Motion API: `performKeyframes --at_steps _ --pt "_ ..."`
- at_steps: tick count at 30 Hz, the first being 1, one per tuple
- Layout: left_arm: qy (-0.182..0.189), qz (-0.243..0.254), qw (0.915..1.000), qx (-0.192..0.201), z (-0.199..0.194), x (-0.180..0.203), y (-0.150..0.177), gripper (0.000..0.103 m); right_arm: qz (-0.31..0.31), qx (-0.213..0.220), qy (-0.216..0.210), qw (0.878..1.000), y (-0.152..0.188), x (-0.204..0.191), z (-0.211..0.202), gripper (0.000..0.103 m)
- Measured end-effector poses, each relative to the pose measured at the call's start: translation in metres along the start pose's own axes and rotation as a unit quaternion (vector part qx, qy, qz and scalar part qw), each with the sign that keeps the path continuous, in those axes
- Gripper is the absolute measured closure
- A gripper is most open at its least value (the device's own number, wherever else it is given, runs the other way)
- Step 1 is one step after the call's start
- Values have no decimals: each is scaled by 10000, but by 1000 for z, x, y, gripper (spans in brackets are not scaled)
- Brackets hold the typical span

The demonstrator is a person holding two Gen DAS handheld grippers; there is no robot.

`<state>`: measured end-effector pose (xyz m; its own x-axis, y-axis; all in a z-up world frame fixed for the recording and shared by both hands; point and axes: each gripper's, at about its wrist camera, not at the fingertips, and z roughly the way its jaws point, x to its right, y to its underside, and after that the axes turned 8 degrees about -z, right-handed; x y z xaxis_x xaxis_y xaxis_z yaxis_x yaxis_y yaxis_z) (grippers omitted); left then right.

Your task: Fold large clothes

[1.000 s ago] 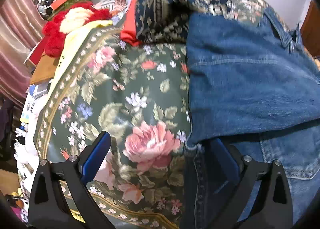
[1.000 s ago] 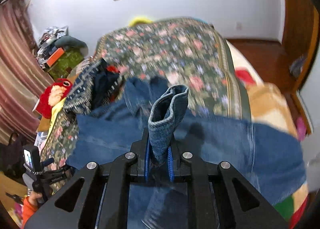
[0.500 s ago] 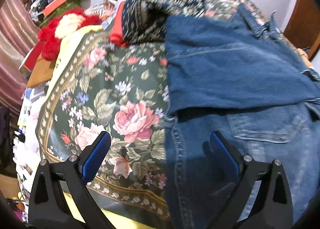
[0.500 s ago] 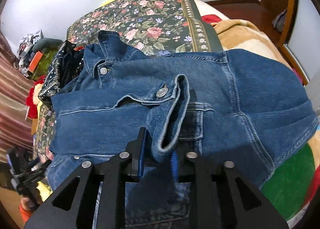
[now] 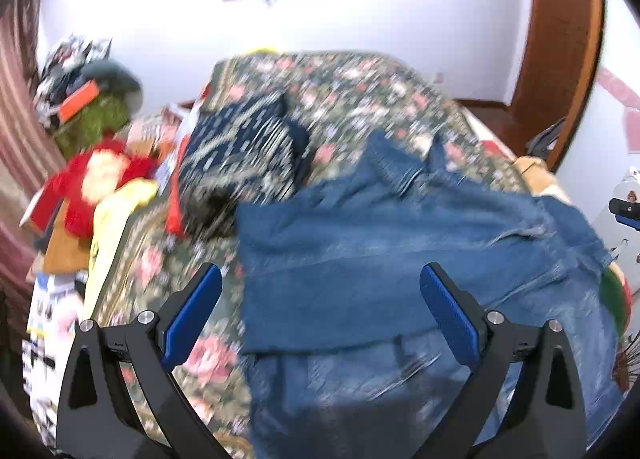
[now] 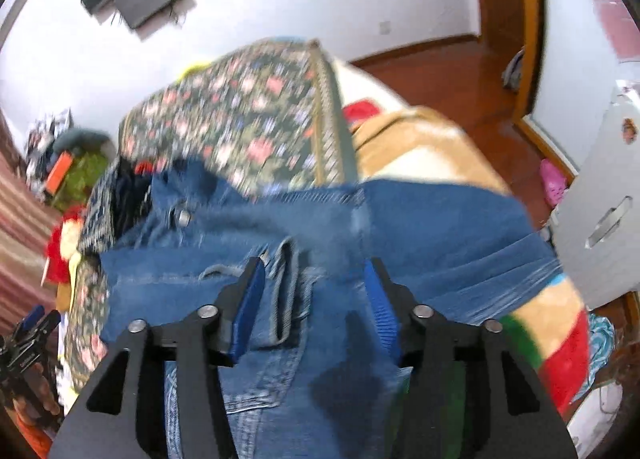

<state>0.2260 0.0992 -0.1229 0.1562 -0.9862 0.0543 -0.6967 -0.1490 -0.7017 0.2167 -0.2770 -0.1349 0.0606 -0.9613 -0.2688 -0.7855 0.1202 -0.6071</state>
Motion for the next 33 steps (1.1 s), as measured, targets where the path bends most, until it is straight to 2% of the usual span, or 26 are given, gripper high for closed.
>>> performKeyframes --at_steps 4,7,10,14,18,21,25,27,32,33 --pt "241 128 9994 191 -2 32 -16 3 218 254 341 9989 -2 28 -18 37" --pt "320 228 9990 205 6 57 -22 3 476 267 569 9969 6 54 -20 36" --pt "386 286 9988 19 22 75 -25 3 878 30 652 9940 18 82 -9 36" --pt "478 321 9979 -283 41 93 -19 3 1517 -331 580 9862 38 117 13 36" --pt "454 417 9970 -470 55 104 -12 3 2251 -642 393 9714 59 150 38 36" --pt "382 469 9966 -556 62 105 -8 3 2600 -605 303 9632 65 166 51 36" --pt "305 434 9960 -723 75 103 -5 3 2795 -477 299 9585 63 177 62 36" --pt "267 401 9958 -783 79 101 -4 3 2869 -422 410 9561 60 181 68 42" --pt "279 316 9952 -884 83 97 -1 3 2858 -442 737 9544 51 185 79 70" --pt "273 310 9952 -891 84 96 0 3 2852 -431 787 9543 49 183 78 72"
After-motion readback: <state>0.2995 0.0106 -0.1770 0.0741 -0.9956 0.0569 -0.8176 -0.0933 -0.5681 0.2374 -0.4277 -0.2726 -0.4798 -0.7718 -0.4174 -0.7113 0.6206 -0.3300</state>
